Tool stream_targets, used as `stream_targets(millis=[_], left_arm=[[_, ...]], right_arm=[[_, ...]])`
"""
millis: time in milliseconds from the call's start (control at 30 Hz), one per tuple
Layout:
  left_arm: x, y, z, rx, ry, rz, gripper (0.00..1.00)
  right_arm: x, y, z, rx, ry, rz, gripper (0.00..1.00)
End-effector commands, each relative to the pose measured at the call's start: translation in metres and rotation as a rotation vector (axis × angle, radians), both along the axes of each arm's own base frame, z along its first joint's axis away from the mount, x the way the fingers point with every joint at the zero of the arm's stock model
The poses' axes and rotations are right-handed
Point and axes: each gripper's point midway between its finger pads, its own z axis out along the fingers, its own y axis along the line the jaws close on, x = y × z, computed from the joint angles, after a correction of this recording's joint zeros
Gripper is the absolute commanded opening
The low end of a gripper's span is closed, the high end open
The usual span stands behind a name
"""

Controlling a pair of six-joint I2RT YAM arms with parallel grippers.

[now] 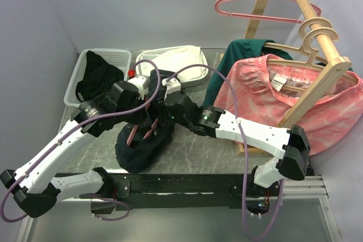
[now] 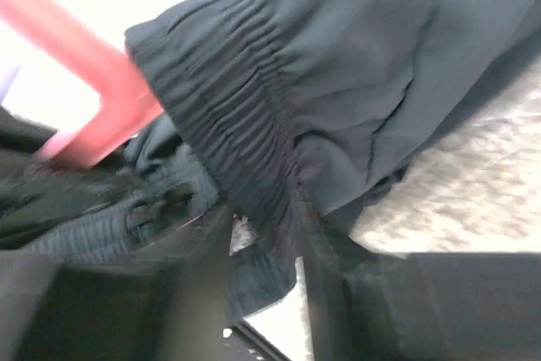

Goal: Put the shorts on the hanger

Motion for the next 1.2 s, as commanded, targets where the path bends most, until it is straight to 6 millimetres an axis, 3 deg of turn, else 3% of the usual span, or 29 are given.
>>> stream_targets(millis=[0, 100, 133, 233, 300, 433, 500, 533, 567, 667, 700, 833, 867, 1000, 1100, 1167], left_arm=[[-0.002, -0.002, 0.024, -0.027, -0.045, -0.044, 0.01], [-0.009, -0.001, 0.018, -0.027, -0.025, -0.067, 0.01], [-0.011, -0.001, 0.018, -0.034, -0.027, -0.074, 0.01], [-0.017, -0.002, 0.020, -0.054, -0.019, -0.092, 0.01], [-0.018, -0.003, 0.028, -0.079, -0.040, -0.091, 0.01], [-0.015, -0.003, 0.054, -0.126, -0.101, -0.086, 0.01], [-0.014, -0.005, 0.066, -0.143, -0.124, -0.091, 0.01], [-0.013, -0.006, 0.068, -0.146, -0.130, -0.089, 0.01], [-0.011, -0.005, 0.075, -0.154, -0.147, -0.080, 0.01], [-0.007, -0.009, 0.091, -0.185, -0.169, -0.072, 0.01], [-0.006, -0.010, 0.094, -0.189, -0.172, -0.072, 0.01], [0.001, -0.015, 0.113, -0.205, -0.189, -0.068, 0.01], [0.001, -0.015, 0.125, -0.219, -0.207, -0.065, 0.01], [0.006, -0.022, 0.141, -0.243, -0.219, -0.066, 0.01], [0.009, -0.029, 0.147, -0.266, -0.217, -0.072, 0.01], [0.013, -0.031, 0.148, -0.277, -0.210, -0.059, 0.01]], right_arm=[[0.033, -0.019, 0.038, 0.019, -0.056, -0.153, 0.20], [0.057, -0.044, 0.074, 0.069, -0.093, -0.236, 0.05], [0.063, -0.050, 0.089, 0.088, -0.106, -0.253, 0.04], [0.080, -0.061, 0.106, 0.086, -0.113, -0.291, 0.01], [0.087, -0.058, 0.101, 0.061, -0.099, -0.289, 0.00], [0.081, -0.051, 0.096, 0.073, -0.081, -0.245, 0.00], [0.079, -0.055, 0.100, 0.076, -0.086, -0.245, 0.14], [0.073, -0.054, 0.105, 0.085, -0.087, -0.227, 0.21], [0.069, -0.054, 0.112, 0.096, -0.096, -0.215, 0.39], [0.043, -0.056, 0.148, 0.144, -0.152, -0.178, 0.62], [0.033, -0.061, 0.164, 0.172, -0.175, -0.172, 0.64], [-0.007, -0.061, 0.189, 0.241, -0.213, -0.118, 0.69], [-0.023, -0.053, 0.189, 0.265, -0.205, -0.075, 0.69], [-0.075, -0.023, 0.176, 0.357, -0.177, 0.069, 0.71], [-0.101, 0.001, 0.169, 0.411, -0.156, 0.133, 0.72], [-0.106, 0.013, 0.165, 0.417, -0.156, 0.137, 0.73]])
